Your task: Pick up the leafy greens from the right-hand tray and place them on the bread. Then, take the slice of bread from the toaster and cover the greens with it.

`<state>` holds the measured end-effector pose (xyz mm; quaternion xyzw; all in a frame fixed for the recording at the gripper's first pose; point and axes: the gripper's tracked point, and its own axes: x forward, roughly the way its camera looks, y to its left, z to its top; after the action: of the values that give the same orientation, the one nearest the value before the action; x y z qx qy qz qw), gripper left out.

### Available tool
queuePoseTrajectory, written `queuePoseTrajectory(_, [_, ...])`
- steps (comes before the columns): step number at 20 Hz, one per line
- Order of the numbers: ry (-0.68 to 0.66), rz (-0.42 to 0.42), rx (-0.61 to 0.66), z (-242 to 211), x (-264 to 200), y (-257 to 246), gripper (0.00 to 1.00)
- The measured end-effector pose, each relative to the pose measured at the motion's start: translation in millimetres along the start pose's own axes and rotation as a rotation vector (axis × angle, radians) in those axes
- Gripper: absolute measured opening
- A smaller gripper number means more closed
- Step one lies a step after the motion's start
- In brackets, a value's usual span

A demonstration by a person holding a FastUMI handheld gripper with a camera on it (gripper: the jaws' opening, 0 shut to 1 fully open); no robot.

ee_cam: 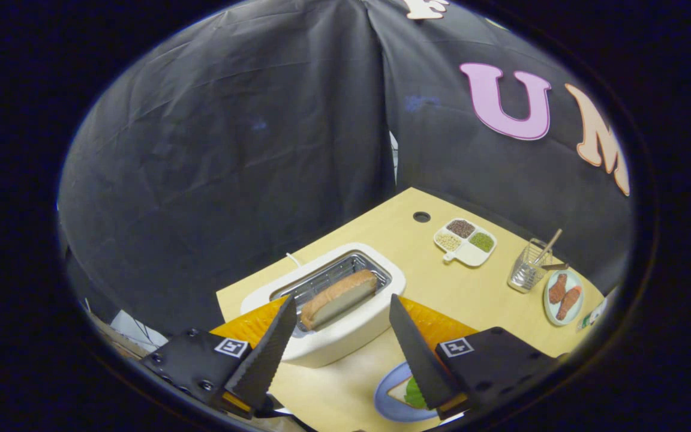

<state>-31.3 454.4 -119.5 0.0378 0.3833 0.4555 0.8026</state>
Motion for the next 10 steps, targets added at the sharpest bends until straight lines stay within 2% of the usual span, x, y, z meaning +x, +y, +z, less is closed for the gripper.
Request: queuePoseTrajectory(10, [0.048, 0.026, 0.187, 9, 37, 1, 0.97])
